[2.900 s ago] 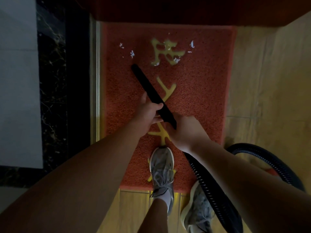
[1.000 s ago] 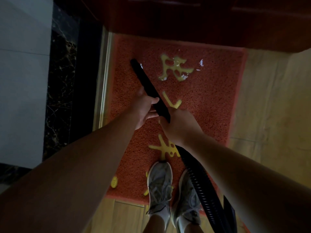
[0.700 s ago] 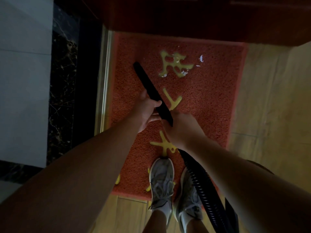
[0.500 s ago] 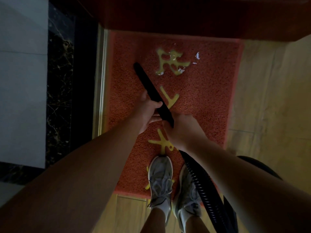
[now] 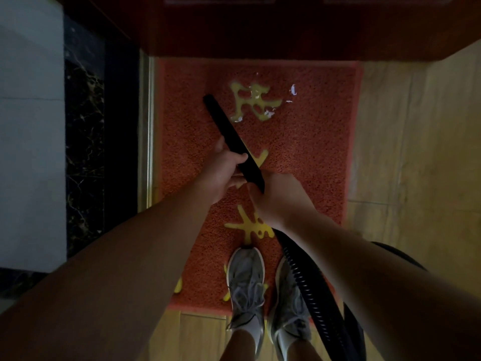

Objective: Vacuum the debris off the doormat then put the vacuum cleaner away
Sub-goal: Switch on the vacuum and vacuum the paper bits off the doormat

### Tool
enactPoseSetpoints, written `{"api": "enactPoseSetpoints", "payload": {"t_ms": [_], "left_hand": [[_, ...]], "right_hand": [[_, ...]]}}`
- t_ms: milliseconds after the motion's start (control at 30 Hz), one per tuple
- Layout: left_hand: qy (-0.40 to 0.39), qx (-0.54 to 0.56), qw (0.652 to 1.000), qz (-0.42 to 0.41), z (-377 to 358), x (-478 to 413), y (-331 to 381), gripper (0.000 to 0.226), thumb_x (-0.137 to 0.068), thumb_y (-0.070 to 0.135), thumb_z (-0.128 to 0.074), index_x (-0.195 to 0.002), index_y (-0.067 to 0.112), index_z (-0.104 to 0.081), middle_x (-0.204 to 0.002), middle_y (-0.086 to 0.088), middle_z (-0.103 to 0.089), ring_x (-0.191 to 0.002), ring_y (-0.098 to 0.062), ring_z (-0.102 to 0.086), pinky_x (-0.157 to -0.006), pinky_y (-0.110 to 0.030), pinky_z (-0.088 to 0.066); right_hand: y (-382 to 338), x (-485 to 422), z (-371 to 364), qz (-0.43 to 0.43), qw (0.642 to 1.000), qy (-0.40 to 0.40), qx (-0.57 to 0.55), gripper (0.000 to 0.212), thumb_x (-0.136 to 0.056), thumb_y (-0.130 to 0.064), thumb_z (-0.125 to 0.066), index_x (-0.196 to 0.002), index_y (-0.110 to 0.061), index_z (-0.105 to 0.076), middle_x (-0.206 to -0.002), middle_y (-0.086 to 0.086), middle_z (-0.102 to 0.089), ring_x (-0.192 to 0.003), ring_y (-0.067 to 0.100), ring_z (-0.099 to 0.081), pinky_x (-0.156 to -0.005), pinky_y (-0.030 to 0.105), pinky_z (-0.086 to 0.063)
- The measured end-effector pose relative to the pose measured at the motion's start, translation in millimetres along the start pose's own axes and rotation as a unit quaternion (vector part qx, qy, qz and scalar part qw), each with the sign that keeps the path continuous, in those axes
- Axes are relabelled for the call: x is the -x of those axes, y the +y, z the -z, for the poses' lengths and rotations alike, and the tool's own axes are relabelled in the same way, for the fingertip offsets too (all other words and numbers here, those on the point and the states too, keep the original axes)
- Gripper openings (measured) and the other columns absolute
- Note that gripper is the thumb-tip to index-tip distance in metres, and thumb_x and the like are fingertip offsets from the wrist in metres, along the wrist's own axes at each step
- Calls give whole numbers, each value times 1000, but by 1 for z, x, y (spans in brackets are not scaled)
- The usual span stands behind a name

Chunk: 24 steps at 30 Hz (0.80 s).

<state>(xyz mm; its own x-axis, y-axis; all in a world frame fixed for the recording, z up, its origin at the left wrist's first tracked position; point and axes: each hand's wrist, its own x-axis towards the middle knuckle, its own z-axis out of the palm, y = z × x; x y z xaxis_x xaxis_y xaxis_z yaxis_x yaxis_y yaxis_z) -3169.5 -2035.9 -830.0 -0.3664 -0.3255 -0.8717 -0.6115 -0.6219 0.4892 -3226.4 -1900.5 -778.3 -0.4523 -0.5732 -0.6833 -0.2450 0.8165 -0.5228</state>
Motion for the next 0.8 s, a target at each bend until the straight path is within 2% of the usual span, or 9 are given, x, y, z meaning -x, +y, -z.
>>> {"api": "enactPoseSetpoints", "payload": {"t_ms": [133, 467, 633, 800], "left_hand": [[-6, -3, 1000, -5, 1, -3, 2, 54, -98, 3, -55, -145, 30, -48, -126, -9, -67, -107, -30, -70, -79, -44, -60], [-6, 7, 1000, 10, -13, 7, -7, 64, -98, 1, -56, -152, 32, -40, -128, -7, -68, -102, -26, -72, -60, -33, -60], [-1, 8, 1000, 18, -22, 12, -13, 69, -97, 1, -57, -154, 34, -36, -128, -8, -67, -104, -27, -72, -59, -33, -60], [-12, -2, 1000, 23, -26, 19, -16, 67, -98, 1, -57, -154, 33, -38, -129, -6, -66, -107, -27, -71, -62, -32, -61]], "right_hand": [[-1, -3, 1, -1, 1000, -2, 0, 26, -103, -35, -43, -105, -16, -60, -73, 2, -62, -57, 17, -60, -44, 25, -34], [12, 12, 2, -4, 1000, 6, -11, 24, -102, -35, -44, -108, -20, -61, -70, 0, -62, -53, 13, -58, -42, 23, -33], [19, 21, 3, -7, 1000, 13, -3, 26, -101, -36, -46, -111, -19, -62, -71, 1, -62, -56, 17, -58, -44, 25, -31], [21, 29, 5, -17, 1000, 8, -12, 23, -99, -36, -47, -105, -19, -61, -68, -2, -60, -53, 13, -56, -43, 23, -31]]}}
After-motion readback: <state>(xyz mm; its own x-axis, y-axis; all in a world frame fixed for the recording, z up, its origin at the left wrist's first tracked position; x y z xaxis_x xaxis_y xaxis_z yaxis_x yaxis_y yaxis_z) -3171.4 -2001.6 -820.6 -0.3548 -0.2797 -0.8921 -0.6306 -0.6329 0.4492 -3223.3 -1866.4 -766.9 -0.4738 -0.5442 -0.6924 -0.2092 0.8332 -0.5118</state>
